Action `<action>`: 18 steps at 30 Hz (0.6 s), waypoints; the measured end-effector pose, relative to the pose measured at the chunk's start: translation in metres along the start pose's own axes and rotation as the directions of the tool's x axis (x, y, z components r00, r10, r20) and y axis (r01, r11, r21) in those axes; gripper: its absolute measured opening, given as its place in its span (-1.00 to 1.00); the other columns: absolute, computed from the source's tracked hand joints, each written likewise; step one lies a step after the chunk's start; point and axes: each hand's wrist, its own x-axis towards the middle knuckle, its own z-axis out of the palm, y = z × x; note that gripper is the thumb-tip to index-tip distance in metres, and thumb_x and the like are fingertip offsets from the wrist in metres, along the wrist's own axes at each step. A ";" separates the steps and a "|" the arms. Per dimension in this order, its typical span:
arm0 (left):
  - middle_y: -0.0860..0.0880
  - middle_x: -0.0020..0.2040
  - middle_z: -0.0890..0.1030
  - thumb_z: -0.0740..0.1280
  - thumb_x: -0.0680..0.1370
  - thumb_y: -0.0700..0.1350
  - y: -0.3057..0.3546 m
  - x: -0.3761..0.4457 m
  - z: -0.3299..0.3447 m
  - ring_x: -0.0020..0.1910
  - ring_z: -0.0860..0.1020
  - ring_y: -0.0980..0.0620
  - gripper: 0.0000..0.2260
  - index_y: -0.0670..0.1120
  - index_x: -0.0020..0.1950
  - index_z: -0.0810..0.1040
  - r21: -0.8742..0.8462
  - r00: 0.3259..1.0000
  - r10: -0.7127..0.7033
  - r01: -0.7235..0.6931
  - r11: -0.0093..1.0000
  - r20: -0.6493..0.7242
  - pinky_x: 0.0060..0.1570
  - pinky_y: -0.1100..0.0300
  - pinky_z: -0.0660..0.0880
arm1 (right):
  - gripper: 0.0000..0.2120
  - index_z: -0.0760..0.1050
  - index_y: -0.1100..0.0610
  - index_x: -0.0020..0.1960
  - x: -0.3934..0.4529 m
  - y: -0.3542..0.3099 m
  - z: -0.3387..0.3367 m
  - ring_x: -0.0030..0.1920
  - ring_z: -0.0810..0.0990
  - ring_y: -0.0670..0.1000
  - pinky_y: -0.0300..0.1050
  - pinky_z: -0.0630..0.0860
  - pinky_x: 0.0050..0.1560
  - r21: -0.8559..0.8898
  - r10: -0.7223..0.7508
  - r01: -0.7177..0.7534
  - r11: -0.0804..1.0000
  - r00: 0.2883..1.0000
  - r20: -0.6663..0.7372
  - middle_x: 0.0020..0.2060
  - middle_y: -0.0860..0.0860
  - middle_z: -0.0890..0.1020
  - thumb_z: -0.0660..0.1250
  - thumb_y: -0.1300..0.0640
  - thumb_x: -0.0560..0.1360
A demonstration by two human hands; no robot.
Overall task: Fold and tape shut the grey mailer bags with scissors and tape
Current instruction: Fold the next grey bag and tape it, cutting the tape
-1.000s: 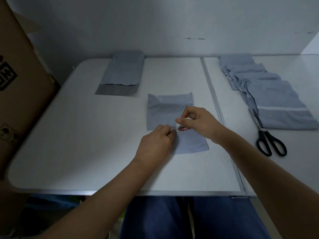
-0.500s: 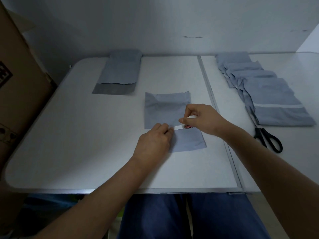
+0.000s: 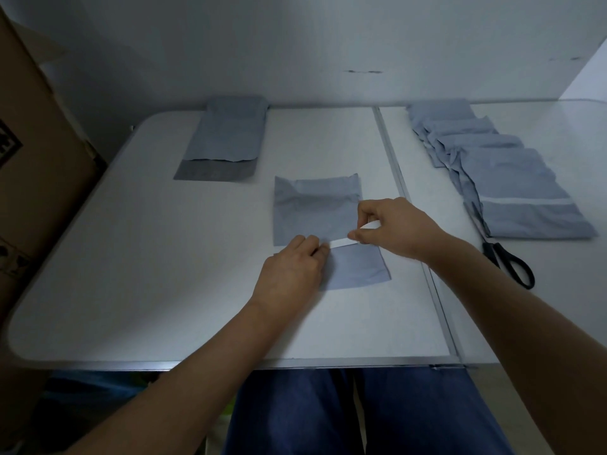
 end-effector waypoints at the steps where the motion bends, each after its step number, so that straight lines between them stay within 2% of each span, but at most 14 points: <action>1: 0.02 -0.18 0.52 0.54 0.34 -0.15 0.000 0.000 0.000 -0.20 0.50 0.01 -0.71 -0.10 0.05 0.65 -0.001 1.000 0.000 0.000 1.000 0.002 -0.55 0.26 0.11 | -0.74 0.49 0.06 -0.18 -0.001 0.000 -0.001 -0.43 0.42 -0.13 -0.18 0.31 -0.32 0.017 -0.002 0.002 1.000 1.000 0.004 -0.32 -0.08 0.58 0.43 -0.11 0.44; 4: 0.00 -0.16 0.53 0.54 0.34 -0.19 0.001 0.000 0.001 -0.20 0.51 0.00 -0.69 -0.13 0.06 0.64 -0.006 1.000 0.012 -0.012 1.000 -0.008 -0.57 0.26 0.17 | -0.74 0.53 0.06 -0.12 -0.004 0.001 -0.004 -0.24 0.52 -0.17 -0.22 0.39 -0.23 0.092 0.013 -0.014 0.996 1.000 0.011 -0.25 -0.14 0.60 0.30 -0.13 0.53; 7: -0.03 -0.11 0.54 0.53 0.32 -0.24 0.001 -0.003 0.004 -0.15 0.52 -0.03 -0.63 -0.17 0.11 0.61 -0.018 0.999 0.027 -0.027 0.999 -0.020 -0.58 0.20 0.28 | -0.76 0.56 0.09 -0.01 -0.006 0.007 -0.007 -0.13 0.54 -0.05 -0.19 0.40 -0.13 0.145 0.050 -0.052 0.988 0.999 0.018 -0.12 -0.01 0.62 0.25 -0.05 0.57; 10: -0.06 -0.08 0.54 0.48 0.34 -0.28 0.001 -0.002 0.004 -0.14 0.51 -0.06 -0.67 -0.18 0.09 0.60 -0.064 0.999 0.028 -0.030 0.997 -0.033 -0.48 0.12 0.41 | -0.77 0.57 0.07 -0.06 -0.009 0.010 -0.004 -0.21 0.50 -0.12 -0.23 0.37 -0.21 0.230 0.093 -0.100 0.968 0.995 0.044 -0.23 -0.08 0.59 0.30 -0.09 0.54; 14: -0.07 -0.11 0.53 0.43 0.34 -0.33 0.000 0.008 -0.001 -0.15 0.51 -0.08 -0.81 -0.18 -0.08 0.60 -0.079 0.998 0.068 -0.068 0.995 -0.013 -0.29 0.10 0.47 | -0.78 0.59 0.05 -0.14 -0.010 0.010 0.002 -0.35 0.51 -0.26 -0.33 0.34 -0.27 0.339 0.119 -0.125 0.932 0.992 0.040 -0.36 -0.17 0.58 0.38 -0.11 0.49; 15: -0.08 -0.08 0.52 0.40 0.37 -0.34 0.001 0.010 -0.003 -0.11 0.50 -0.09 -0.82 -0.19 -0.06 0.59 -0.098 0.998 0.067 -0.065 0.993 0.015 -0.29 0.08 0.48 | -0.78 0.59 0.07 -0.14 -0.010 0.009 0.002 -0.36 0.51 -0.30 -0.37 0.35 -0.29 0.361 0.120 -0.122 0.924 0.992 0.028 -0.36 -0.17 0.60 0.39 -0.09 0.48; 18: -0.10 0.07 0.44 0.30 0.49 -0.31 0.002 0.010 -0.005 0.02 0.44 -0.07 -0.75 -0.20 0.17 0.51 -0.143 0.992 0.049 -0.031 0.989 0.120 -0.30 -0.03 0.53 | -0.78 0.59 0.15 -0.14 -0.008 0.009 0.004 -0.35 0.53 -0.35 -0.51 0.36 -0.33 0.429 0.120 -0.111 0.896 0.993 0.005 -0.37 -0.18 0.62 0.43 -0.02 0.47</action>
